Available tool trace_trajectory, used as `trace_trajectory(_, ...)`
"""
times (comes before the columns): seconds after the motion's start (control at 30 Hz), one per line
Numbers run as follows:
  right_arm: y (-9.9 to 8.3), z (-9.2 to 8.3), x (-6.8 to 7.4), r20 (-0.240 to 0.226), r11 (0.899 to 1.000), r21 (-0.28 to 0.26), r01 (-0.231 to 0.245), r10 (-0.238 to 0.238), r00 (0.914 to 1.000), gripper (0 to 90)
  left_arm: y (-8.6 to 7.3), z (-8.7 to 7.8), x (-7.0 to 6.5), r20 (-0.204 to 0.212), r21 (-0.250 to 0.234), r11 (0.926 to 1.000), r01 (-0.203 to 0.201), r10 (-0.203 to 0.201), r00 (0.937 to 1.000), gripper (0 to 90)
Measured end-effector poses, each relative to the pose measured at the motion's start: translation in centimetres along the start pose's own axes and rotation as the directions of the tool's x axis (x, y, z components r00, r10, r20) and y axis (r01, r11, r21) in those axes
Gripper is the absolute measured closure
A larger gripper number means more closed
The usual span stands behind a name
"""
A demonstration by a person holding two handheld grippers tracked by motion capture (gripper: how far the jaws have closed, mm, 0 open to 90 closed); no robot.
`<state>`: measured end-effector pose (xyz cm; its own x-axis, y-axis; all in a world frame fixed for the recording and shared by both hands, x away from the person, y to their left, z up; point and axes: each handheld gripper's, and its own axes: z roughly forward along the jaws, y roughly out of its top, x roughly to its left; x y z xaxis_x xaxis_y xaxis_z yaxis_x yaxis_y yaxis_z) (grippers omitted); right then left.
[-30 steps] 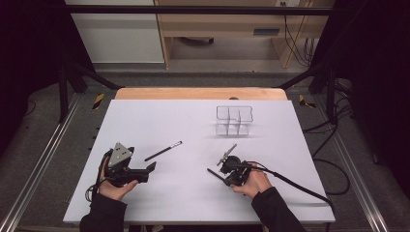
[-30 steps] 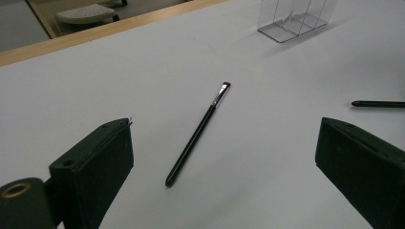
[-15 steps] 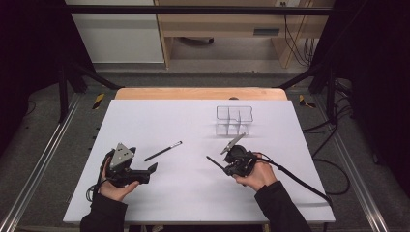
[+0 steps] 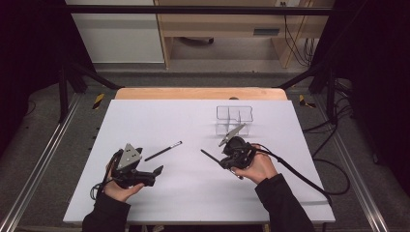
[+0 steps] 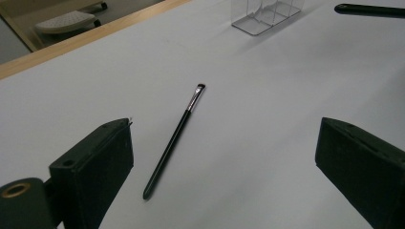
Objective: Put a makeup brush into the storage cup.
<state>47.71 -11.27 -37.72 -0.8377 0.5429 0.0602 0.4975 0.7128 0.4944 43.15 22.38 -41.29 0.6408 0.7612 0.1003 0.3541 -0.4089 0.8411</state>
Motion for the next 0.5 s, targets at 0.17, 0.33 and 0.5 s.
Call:
trace_trajectory(0.17, 0.8, -0.1, 0.3, -0.023, 1.0, 0.0, 0.027, -0.027, 0.9994, 84.4, 0.4, 0.0, -0.3, 0.014, 0.001, 0.9996, -0.03, 0.03, 0.9995, 4.6)
trace_trajectory(0.33, 1.1, -0.2, 0.5, -0.036, 0.999, 0.004, 0.04, -0.04, 0.9986, 84.4, 1.2, 0.0, -0.8, 0.035, 0.009, 0.9961, -0.088, 0.088, 0.9955, 4.6)
trace_trajectory(0.5, 1.6, -0.1, 0.7, -0.061, 0.998, 0.012, 0.063, -0.062, 0.9962, 84.4, 1.6, 0.1, -1.5, 0.062, 0.025, 0.9887, -0.148, 0.146, 0.9874, 4.4)
